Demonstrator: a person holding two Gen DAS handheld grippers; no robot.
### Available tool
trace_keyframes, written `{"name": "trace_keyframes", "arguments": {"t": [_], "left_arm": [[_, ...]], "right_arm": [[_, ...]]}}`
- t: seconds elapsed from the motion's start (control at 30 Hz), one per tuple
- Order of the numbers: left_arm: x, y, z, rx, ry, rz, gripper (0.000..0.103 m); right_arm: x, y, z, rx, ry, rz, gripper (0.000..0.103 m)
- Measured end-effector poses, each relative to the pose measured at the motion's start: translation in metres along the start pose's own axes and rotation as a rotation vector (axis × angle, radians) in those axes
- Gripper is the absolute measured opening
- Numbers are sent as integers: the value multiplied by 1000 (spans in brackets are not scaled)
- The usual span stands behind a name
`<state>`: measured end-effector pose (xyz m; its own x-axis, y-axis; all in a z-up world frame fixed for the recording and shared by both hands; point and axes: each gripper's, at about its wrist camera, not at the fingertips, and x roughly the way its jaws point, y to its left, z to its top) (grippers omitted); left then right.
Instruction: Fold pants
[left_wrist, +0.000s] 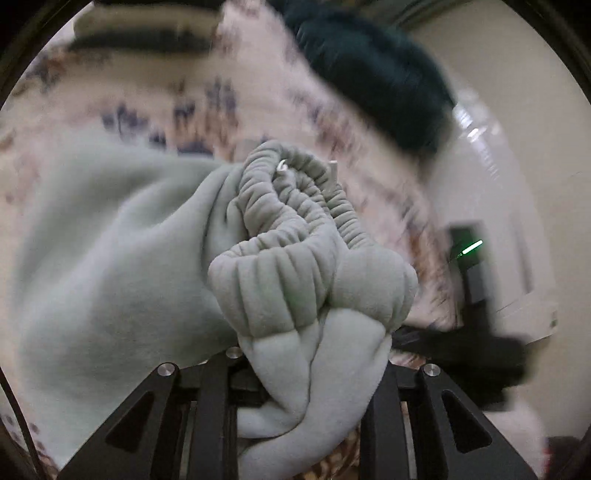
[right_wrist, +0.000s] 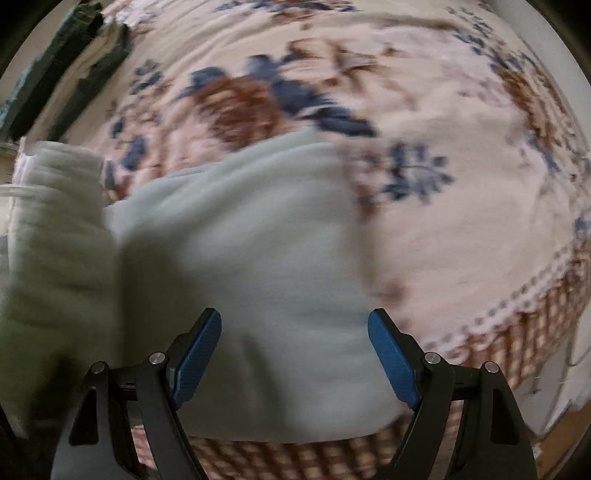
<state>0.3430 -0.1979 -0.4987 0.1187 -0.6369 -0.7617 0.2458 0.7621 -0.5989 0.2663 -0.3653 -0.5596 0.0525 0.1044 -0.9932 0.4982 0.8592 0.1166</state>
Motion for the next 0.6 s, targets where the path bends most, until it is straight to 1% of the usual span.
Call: {"name": "trace_keyframes", "arguments": {"t": [0.07,0.17,0.23,0.27,0.3,0.33,0.37,0.4,0.43,0.47,0.5,0.57,0.6], "left_arm": [[9,1,-6,9,18,27,20],[15,3,-1,8,41,39,20],[13,0,-1,-4,58,41,24],[12,-1,-2,-11,68,53,25],[9,-3,-5,-15,87,73,29],[6,-5,-6,-6,105,99,35],[1,-7,-4,9,101,120,40],[-11,-11,-4,23,82,147,57],[-20,-13,-3,26,69,151,91],[-27,-13,0,22,52,139,103],[-40,-14,0,16,34,131,103],[-66,-10,1,-12,-3,142,103],[-79,-5,0,-29,-23,149,103]], "right_arm": [[4,-17,4,6,17,-2,84],[11,-29,7,-4,34,2,84],[12,-32,9,-22,37,9,84],[11,-33,9,-33,36,12,84],[10,-34,9,-45,35,13,84],[10,-30,10,-53,32,12,84],[10,-28,8,-59,27,9,84],[7,-29,6,-64,22,10,84],[2,-32,5,-66,19,14,84],[-2,-35,4,-62,18,20,84],[-6,-35,5,-52,16,30,84],[-18,-44,7,-19,9,78,84],[-25,-48,8,8,4,125,84]]}}
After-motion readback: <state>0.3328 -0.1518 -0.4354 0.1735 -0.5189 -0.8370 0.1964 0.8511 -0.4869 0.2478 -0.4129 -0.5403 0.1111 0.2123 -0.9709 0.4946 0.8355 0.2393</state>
